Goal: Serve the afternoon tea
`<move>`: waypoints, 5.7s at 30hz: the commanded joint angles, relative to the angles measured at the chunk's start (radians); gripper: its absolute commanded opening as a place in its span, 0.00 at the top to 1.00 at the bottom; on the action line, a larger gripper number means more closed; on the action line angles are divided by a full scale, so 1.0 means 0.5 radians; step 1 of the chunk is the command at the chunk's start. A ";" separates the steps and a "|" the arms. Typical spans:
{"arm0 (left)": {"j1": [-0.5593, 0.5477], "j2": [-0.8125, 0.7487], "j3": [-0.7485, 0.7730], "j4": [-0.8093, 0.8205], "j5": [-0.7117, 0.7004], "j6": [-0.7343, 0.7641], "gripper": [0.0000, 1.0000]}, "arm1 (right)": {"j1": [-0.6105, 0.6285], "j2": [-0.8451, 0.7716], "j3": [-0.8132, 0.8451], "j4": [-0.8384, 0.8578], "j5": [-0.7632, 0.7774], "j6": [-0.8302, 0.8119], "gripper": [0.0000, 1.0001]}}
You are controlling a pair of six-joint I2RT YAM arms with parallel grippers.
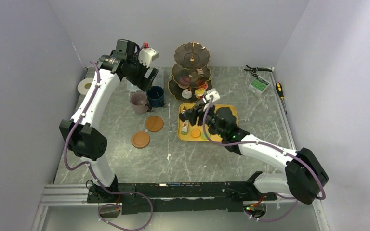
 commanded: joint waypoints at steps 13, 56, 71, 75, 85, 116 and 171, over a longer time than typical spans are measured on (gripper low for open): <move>0.007 -0.109 0.010 0.029 0.044 -0.028 0.07 | 0.418 0.296 -0.066 -0.014 0.639 0.134 0.35; 0.011 -0.086 0.020 0.043 0.058 -0.011 0.07 | -0.568 0.050 0.687 -0.331 -0.362 -0.211 0.88; 0.019 -0.054 0.017 0.054 0.059 0.003 0.07 | -0.593 0.619 0.945 -0.066 -0.396 -0.234 0.88; 0.019 -0.046 0.028 0.050 0.056 0.003 0.07 | -0.609 0.742 1.003 0.024 -0.350 -0.248 0.88; 0.028 -0.043 0.019 0.049 0.041 0.015 0.07 | -0.692 0.878 1.124 0.068 -0.396 -0.226 0.88; 0.036 -0.064 0.003 0.051 0.058 -0.006 0.07 | -0.619 0.635 0.905 0.001 -0.305 -0.292 0.39; 0.039 -0.065 -0.017 0.046 0.073 -0.016 0.07 | -0.038 0.489 0.293 0.197 -0.023 -0.213 0.78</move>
